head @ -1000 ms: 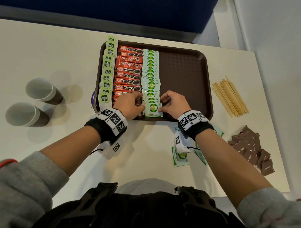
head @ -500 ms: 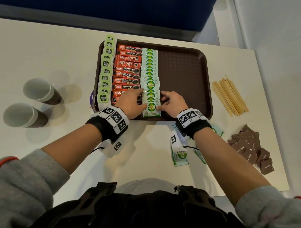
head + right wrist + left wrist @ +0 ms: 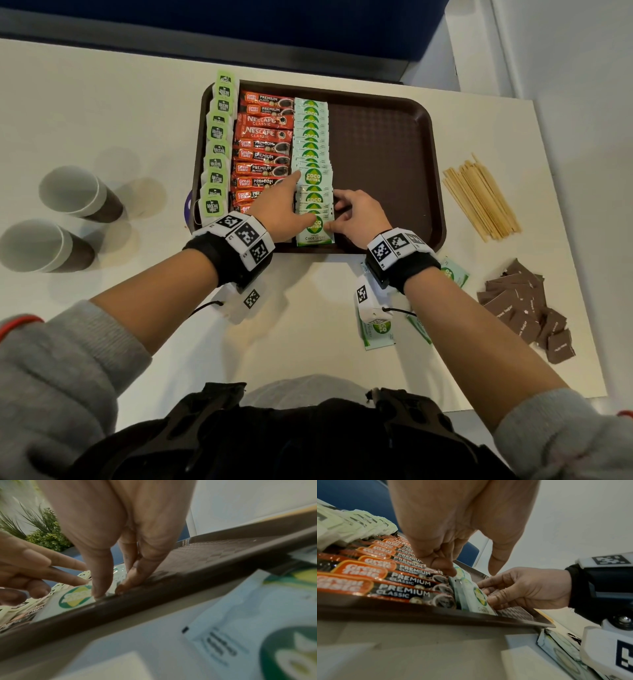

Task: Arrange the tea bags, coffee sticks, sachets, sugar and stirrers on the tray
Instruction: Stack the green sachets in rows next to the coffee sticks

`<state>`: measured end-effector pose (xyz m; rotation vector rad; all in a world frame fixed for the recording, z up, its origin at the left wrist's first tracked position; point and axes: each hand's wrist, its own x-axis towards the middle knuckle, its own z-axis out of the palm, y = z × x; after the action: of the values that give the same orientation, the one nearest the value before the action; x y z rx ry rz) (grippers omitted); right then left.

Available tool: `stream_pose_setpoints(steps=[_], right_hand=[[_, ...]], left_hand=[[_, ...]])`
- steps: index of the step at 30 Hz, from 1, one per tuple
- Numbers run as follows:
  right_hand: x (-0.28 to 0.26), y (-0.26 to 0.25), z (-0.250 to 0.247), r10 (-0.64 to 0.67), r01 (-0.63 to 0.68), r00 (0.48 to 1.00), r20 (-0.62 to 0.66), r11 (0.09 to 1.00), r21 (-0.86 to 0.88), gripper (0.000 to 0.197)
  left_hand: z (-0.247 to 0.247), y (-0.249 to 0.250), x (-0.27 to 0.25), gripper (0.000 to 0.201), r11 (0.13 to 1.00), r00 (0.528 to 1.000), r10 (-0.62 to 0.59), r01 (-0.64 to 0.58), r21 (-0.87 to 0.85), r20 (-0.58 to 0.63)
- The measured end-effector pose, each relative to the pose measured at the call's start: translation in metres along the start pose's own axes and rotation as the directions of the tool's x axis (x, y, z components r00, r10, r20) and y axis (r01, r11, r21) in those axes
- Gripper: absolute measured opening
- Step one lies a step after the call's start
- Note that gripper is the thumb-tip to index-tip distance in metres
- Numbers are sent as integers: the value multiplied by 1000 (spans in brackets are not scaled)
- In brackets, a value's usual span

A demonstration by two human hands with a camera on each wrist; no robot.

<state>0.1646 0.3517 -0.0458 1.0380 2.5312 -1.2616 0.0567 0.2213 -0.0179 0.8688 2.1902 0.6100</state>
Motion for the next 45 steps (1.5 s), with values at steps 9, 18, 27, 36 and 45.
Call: stream_pose_setpoints(steps=[9,18,27,36,45], right_hand=[[2,-7,2,-29,32,997,-65,999,44,66],[1,-4,2,-16,17,998,-55,1000,16,67],[2,-3,3,-19,20,999,-43,1000,13,69],[5,-1,4,-32,32,999,-41,999,7,68],[2,3,1,3,-3,999,-35,1000,20,70]], left_hand=[[-2,-3,2,86,999,1000,12,-13,-43,-15],[-2,-1,1,86,999,1000,6,-6,-33,-2],[-4,-2,1,86,999,1000,8,-8,-35,6],[-5,-3,0,87,999,1000,2,-2,-37,15],[-9,-10,-17,73,995,991,-79,72,-71,-111]])
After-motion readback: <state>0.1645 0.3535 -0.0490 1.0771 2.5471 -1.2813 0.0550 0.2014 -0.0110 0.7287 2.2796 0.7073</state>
